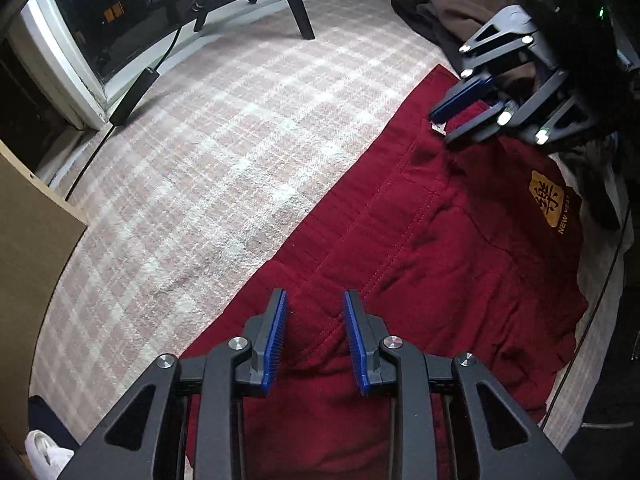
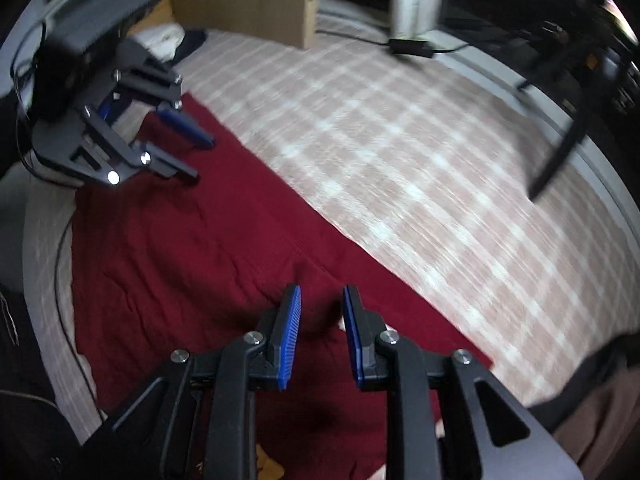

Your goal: Fold clothes

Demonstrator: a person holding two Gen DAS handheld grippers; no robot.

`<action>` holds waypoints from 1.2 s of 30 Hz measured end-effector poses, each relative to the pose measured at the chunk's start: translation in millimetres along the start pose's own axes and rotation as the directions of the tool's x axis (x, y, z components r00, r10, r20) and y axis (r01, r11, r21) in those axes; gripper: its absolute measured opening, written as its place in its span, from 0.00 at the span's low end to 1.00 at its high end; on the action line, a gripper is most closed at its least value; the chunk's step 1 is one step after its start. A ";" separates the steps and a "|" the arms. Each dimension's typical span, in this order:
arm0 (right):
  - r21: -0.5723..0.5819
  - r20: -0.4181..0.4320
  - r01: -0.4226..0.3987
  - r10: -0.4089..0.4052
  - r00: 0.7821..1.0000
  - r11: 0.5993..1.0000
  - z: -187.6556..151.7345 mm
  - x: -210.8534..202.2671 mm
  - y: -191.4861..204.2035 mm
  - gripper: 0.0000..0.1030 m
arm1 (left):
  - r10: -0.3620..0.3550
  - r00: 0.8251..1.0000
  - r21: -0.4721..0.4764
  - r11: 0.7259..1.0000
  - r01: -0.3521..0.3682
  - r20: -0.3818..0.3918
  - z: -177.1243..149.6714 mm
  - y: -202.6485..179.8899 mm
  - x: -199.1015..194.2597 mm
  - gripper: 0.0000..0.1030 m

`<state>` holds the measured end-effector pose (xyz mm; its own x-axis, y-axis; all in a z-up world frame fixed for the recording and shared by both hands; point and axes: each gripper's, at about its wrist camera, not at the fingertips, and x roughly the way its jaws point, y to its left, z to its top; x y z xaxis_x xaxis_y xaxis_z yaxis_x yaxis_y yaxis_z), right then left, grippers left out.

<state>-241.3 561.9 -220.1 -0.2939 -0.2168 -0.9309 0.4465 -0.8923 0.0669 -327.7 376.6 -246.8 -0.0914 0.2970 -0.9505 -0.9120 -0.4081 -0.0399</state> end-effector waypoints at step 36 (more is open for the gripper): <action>-0.139 -0.002 0.023 -0.024 1.000 0.990 19.9 11.5 6.8 0.05 | 0.051 0.998 -0.001 0.999 -0.051 0.043 -3.2 19.2 -25.4 0.05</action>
<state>-258.5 545.5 -223.1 -0.3025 -0.1947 -0.9330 0.5524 -0.8336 -0.0052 -341.7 358.5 -224.5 -0.1552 0.3130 -0.9370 -0.9058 -0.4236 0.0085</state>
